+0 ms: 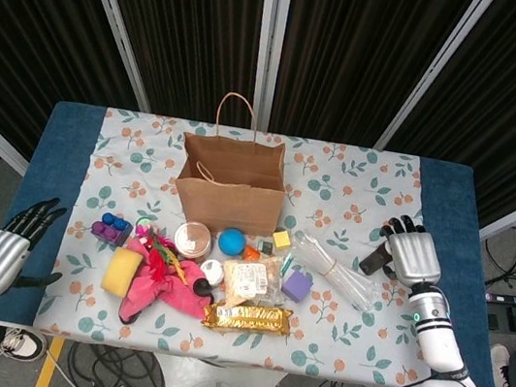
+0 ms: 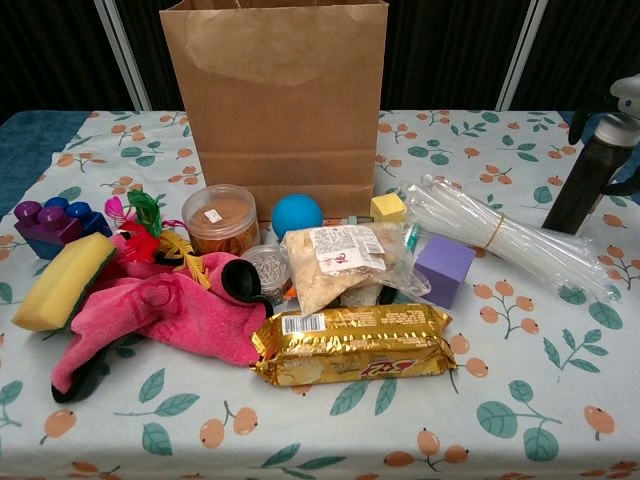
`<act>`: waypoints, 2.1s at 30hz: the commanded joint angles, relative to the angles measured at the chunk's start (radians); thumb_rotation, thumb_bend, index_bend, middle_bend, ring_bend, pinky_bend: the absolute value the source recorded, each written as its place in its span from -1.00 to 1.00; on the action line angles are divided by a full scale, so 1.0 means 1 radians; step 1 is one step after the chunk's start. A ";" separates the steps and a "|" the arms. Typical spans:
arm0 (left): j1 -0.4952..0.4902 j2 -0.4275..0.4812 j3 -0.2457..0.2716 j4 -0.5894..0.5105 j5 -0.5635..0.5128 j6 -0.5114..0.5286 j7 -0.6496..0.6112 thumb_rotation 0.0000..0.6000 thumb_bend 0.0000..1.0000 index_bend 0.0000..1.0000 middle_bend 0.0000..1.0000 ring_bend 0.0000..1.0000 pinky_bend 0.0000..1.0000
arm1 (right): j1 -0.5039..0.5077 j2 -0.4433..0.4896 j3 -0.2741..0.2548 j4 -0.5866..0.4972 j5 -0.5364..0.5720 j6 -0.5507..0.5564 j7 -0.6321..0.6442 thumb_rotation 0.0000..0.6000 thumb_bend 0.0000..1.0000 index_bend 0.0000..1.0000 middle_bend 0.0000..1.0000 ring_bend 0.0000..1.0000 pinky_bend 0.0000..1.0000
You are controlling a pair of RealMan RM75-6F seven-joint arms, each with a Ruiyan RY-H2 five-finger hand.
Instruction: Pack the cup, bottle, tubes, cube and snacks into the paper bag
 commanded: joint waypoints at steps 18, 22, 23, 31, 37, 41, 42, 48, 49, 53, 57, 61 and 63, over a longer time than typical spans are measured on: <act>-0.002 -0.001 -0.001 -0.008 -0.005 -0.006 0.007 1.00 -1.00 -0.78 -0.80 -0.87 -0.67 | -0.008 -0.034 0.004 0.036 -0.009 0.016 -0.025 1.00 -0.59 0.37 -0.04 -0.19 0.12; -0.002 0.000 0.000 -0.010 -0.004 -0.005 0.006 1.00 -1.00 -0.78 -0.80 -0.87 -0.67 | -0.014 -0.032 0.007 0.033 -0.021 0.033 -0.021 1.00 -0.57 0.46 0.03 -0.10 0.19; -0.002 0.001 0.000 -0.011 -0.005 -0.006 0.006 1.00 -1.00 -0.78 -0.80 -0.87 -0.67 | -0.017 -0.032 0.008 0.031 -0.028 0.041 -0.017 1.00 -0.57 0.49 0.05 -0.08 0.21; -0.002 0.001 -0.001 -0.015 -0.003 -0.003 0.004 1.00 -1.00 -0.78 -0.80 -0.88 -0.67 | -0.030 -0.013 0.020 0.004 -0.072 0.083 0.007 1.00 -0.54 0.56 0.11 -0.03 0.26; -0.001 0.001 -0.001 -0.019 -0.003 -0.002 0.002 1.00 -1.00 -0.77 -0.80 -0.87 -0.67 | -0.038 0.012 0.033 -0.037 -0.092 0.111 0.014 1.00 -0.51 0.59 0.13 0.00 0.29; -0.001 0.002 0.000 -0.022 -0.001 -0.001 0.002 1.00 -1.00 -0.78 -0.80 -0.87 -0.67 | -0.044 0.037 0.045 -0.079 -0.107 0.136 0.014 1.00 -0.50 0.59 0.14 0.00 0.30; -0.002 0.002 -0.002 -0.024 -0.002 -0.002 0.002 1.00 -1.00 -0.77 -0.80 -0.87 -0.67 | -0.044 0.045 0.051 -0.094 -0.112 0.145 0.013 1.00 -0.50 0.59 0.14 0.00 0.30; -0.003 0.008 -0.005 -0.027 0.002 0.005 -0.002 1.00 -1.00 -0.78 -0.80 -0.88 -0.67 | -0.034 0.148 0.127 -0.256 -0.150 0.224 -0.024 1.00 -0.50 0.59 0.14 0.00 0.30; -0.003 0.008 -0.005 -0.028 0.003 0.007 -0.003 1.00 -1.00 -0.78 -0.80 -0.87 -0.67 | -0.029 0.167 0.145 -0.286 -0.150 0.233 -0.034 1.00 -0.50 0.59 0.14 0.00 0.30; -0.001 0.012 -0.004 -0.032 0.009 0.013 -0.005 1.00 -1.00 -0.78 -0.80 -0.88 -0.67 | 0.010 0.247 0.240 -0.422 -0.124 0.258 -0.093 1.00 -0.50 0.60 0.14 0.00 0.30; 0.002 0.016 -0.004 -0.035 0.008 0.020 -0.008 1.00 -1.00 -0.78 -0.80 -0.88 -0.67 | 0.069 0.275 0.319 -0.516 -0.083 0.260 -0.156 1.00 -0.50 0.60 0.14 0.00 0.30; 0.004 0.022 -0.008 -0.036 0.006 0.026 -0.013 1.00 -1.00 -0.78 -0.80 -0.87 -0.67 | 0.154 0.244 0.372 -0.557 -0.022 0.244 -0.231 1.00 -0.50 0.61 0.15 0.02 0.31; 0.003 0.026 -0.012 -0.035 0.003 0.028 -0.017 1.00 -1.00 -0.78 -0.80 -0.87 -0.67 | 0.208 0.208 0.388 -0.555 0.007 0.236 -0.279 1.00 -0.50 0.61 0.15 0.02 0.31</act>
